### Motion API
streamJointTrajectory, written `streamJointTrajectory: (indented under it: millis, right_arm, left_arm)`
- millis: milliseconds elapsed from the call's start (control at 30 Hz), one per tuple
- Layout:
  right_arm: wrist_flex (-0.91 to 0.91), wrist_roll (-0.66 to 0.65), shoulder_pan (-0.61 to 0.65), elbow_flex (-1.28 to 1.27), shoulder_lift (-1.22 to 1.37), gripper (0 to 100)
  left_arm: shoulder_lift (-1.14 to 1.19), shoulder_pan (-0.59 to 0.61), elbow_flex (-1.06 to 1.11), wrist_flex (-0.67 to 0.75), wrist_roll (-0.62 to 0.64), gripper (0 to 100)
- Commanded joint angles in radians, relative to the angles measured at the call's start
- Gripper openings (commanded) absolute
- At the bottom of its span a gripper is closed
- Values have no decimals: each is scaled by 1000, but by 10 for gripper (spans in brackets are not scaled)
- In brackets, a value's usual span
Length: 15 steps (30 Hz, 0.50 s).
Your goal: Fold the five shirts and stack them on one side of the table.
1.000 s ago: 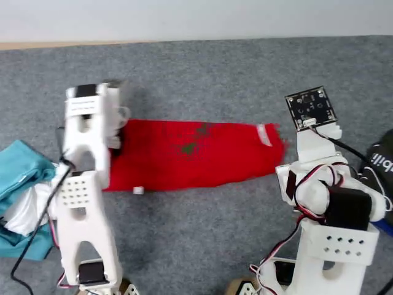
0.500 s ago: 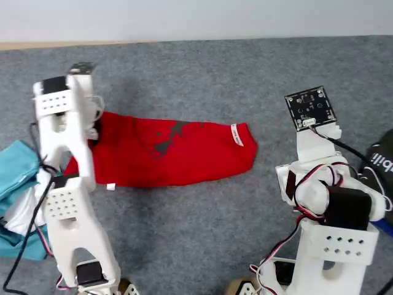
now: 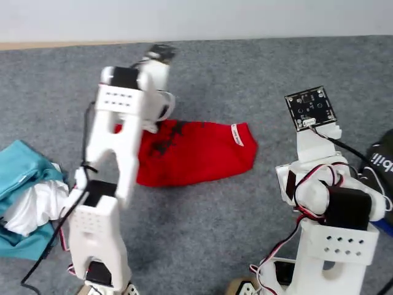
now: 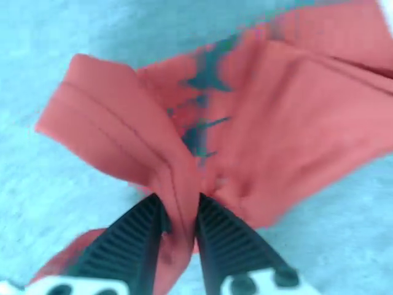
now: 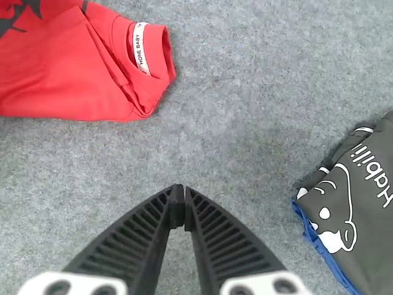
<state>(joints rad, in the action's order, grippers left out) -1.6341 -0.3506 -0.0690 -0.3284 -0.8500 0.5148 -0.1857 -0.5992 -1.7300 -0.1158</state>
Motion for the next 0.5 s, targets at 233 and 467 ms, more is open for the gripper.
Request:
streamJointTrajectory:
  millis: [233, 467]
  right_arm:
    - [-7, -6, 4, 41, -4, 10]
    - [-7, -8, -84, 41, -4, 10]
  left_arm:
    - [31, -281, -166, -25, 69, 5]
    - [176, -368, -335, -25, 89, 5]
